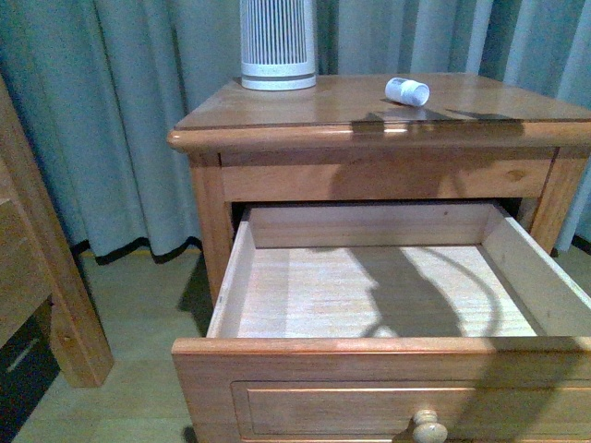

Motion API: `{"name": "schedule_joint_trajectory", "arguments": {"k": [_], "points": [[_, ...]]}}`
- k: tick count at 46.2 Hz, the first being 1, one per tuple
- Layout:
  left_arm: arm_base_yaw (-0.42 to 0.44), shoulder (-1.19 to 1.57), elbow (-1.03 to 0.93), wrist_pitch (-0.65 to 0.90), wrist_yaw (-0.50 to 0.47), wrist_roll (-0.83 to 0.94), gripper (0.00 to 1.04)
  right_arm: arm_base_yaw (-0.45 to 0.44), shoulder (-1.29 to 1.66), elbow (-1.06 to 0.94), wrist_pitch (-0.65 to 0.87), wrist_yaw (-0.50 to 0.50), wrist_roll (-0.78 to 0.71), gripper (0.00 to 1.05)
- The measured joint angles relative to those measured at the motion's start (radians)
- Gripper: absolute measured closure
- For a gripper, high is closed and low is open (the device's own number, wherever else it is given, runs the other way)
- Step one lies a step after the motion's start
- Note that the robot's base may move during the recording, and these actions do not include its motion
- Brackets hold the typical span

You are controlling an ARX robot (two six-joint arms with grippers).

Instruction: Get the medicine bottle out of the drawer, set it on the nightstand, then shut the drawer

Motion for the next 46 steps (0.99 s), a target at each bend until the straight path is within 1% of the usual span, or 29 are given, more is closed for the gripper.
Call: {"name": "schedule_joint_trajectory", "arguments": {"k": [7, 8, 9, 10, 11, 16, 17, 19, 21, 25, 29, 41, 46], "points": [[0.0, 0.0, 0.0, 0.0, 0.0, 0.0, 0.06, -0.007, -0.134, -0.107, -0.051, -0.053, 0.039, 0.07], [0.0, 0.0, 0.0, 0.0, 0.0, 0.0, 0.06, -0.007, -0.166, -0.134, -0.066, -0.061, 0.049, 0.09], [0.0, 0.0, 0.0, 0.0, 0.0, 0.0, 0.06, -0.007, -0.196, -0.162, -0.079, -0.072, 0.056, 0.14], [0.0, 0.0, 0.0, 0.0, 0.0, 0.0, 0.06, -0.007, -0.206, -0.172, -0.084, -0.075, 0.06, 0.15], [0.0, 0.0, 0.0, 0.0, 0.0, 0.0, 0.06, -0.007, -0.226, -0.191, -0.092, -0.079, 0.064, 0.19], [0.0, 0.0, 0.0, 0.0, 0.0, 0.0, 0.06, 0.009, -0.365, -0.336, -0.149, -0.09, 0.098, 0.44], [0.0, 0.0, 0.0, 0.0, 0.0, 0.0, 0.06, 0.013, -0.384, -0.357, -0.154, -0.09, 0.103, 0.48], [0.0, 0.0, 0.0, 0.0, 0.0, 0.0, 0.06, 0.026, -0.442, -0.417, -0.168, -0.091, 0.109, 0.58], [0.0, 0.0, 0.0, 0.0, 0.0, 0.0, 0.06, 0.039, -0.481, -0.457, -0.177, -0.089, 0.112, 0.65], [0.0, 0.0, 0.0, 0.0, 0.0, 0.0, 0.06, 0.075, -0.564, -0.556, -0.202, -0.089, 0.119, 0.82], [0.0, 0.0, 0.0, 0.0, 0.0, 0.0, 0.06, 0.113, -0.604, -0.667, -0.2, -0.066, 0.126, 1.01], [0.0, 0.0, 0.0, 0.0, 0.0, 0.0, 0.06, 0.201, -0.589, -0.896, -0.108, 0.008, 0.173, 1.01], [0.0, 0.0, 0.0, 0.0, 0.0, 0.0, 0.06, 0.232, -0.536, -0.974, -0.01, 0.057, 0.178, 1.01]]}}
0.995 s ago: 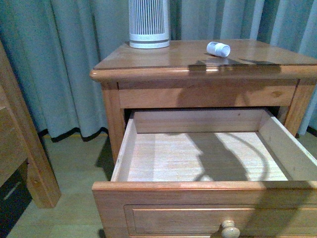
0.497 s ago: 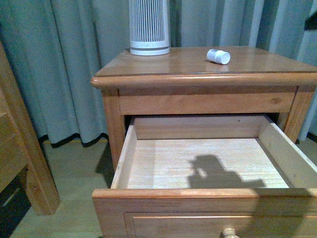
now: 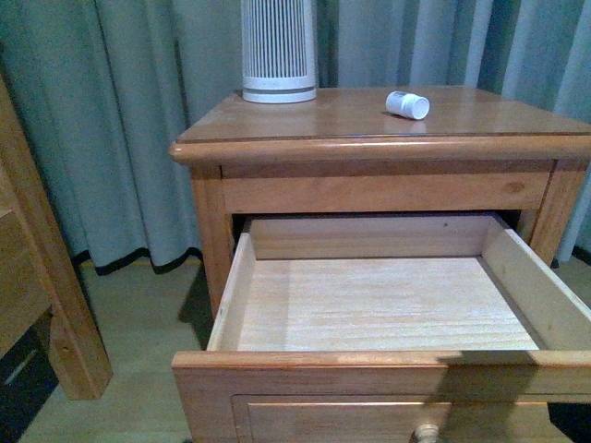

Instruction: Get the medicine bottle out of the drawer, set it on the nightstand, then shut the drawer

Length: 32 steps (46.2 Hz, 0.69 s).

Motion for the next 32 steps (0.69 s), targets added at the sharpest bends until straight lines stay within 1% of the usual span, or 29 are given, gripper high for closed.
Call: {"name": "schedule_joint_trajectory", "arguments": {"k": [5, 6, 12, 15, 23, 27, 32], "points": [[0.0, 0.0, 0.0, 0.0, 0.0, 0.0, 0.06, 0.005, 0.114, -0.054, 0.171, 0.05, -0.014, 1.01], [0.0, 0.0, 0.0, 0.0, 0.0, 0.0, 0.06, 0.005, 0.133, -0.06, 0.196, 0.057, -0.024, 1.01], [0.0, 0.0, 0.0, 0.0, 0.0, 0.0, 0.06, 0.01, 0.318, -0.097, 0.468, 0.109, -0.114, 1.01], [0.0, 0.0, 0.0, 0.0, 0.0, 0.0, 0.06, 0.009, 0.409, -0.097, 0.57, 0.122, -0.144, 1.01], [0.0, 0.0, 0.0, 0.0, 0.0, 0.0, 0.06, 0.002, 0.559, -0.088, 0.702, 0.138, -0.189, 1.01], [0.0, 0.0, 0.0, 0.0, 0.0, 0.0, 0.06, -0.019, 0.66, -0.059, 0.773, 0.147, -0.217, 1.01], [0.0, 0.0, 0.0, 0.0, 0.0, 0.0, 0.06, -0.038, 0.732, -0.019, 0.818, 0.151, -0.239, 1.01]]}}
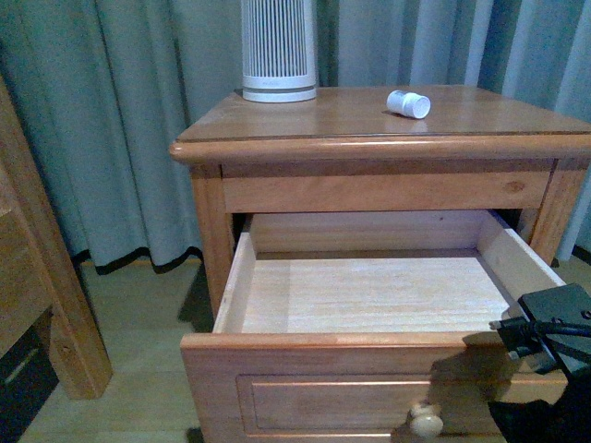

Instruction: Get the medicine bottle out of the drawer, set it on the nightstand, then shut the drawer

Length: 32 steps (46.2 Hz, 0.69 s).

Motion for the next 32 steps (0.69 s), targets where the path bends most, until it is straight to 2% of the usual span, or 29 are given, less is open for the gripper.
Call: {"name": "schedule_joint_trajectory", "arguments": {"k": [17, 32], "points": [[0.0, 0.0, 0.0, 0.0, 0.0, 0.0, 0.06, -0.022, 0.097, 0.167, 0.018, 0.019, -0.08, 1.01], [0.0, 0.0, 0.0, 0.0, 0.0, 0.0, 0.06, -0.045, 0.161, 0.322, -0.04, 0.026, -0.14, 1.01]]}}
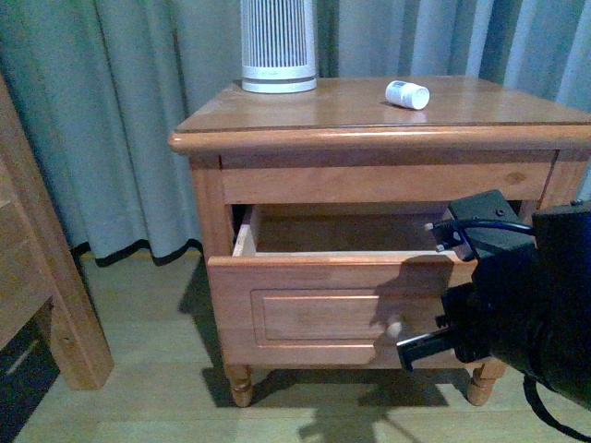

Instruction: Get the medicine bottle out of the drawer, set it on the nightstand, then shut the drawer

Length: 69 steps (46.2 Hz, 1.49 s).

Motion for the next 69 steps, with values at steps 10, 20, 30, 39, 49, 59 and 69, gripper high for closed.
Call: {"name": "schedule_joint_trajectory", "arguments": {"k": [10, 20, 30, 39, 49, 59, 69], "points": [[0.0, 0.0, 0.0, 0.0, 0.0, 0.0, 0.06, -0.025, 0.074, 0.132, -0.058, 0.008, -0.033, 1.01], [0.0, 0.0, 0.0, 0.0, 0.0, 0.0, 0.06, -0.033, 0.141, 0.241, -0.098, 0.018, -0.05, 1.01], [0.0, 0.0, 0.0, 0.0, 0.0, 0.0, 0.06, -0.041, 0.203, 0.338, -0.138, 0.022, -0.05, 1.01], [0.0, 0.0, 0.0, 0.0, 0.0, 0.0, 0.06, -0.042, 0.24, 0.421, -0.174, 0.026, -0.049, 1.01], [0.0, 0.0, 0.0, 0.0, 0.0, 0.0, 0.06, -0.042, 0.269, 0.477, -0.203, 0.025, -0.051, 1.01], [0.0, 0.0, 0.0, 0.0, 0.0, 0.0, 0.06, -0.045, 0.29, 0.509, -0.215, 0.021, -0.076, 1.01], [0.0, 0.0, 0.0, 0.0, 0.0, 0.0, 0.06, -0.062, 0.308, 0.527, -0.22, -0.003, -0.099, 1.01]]}}
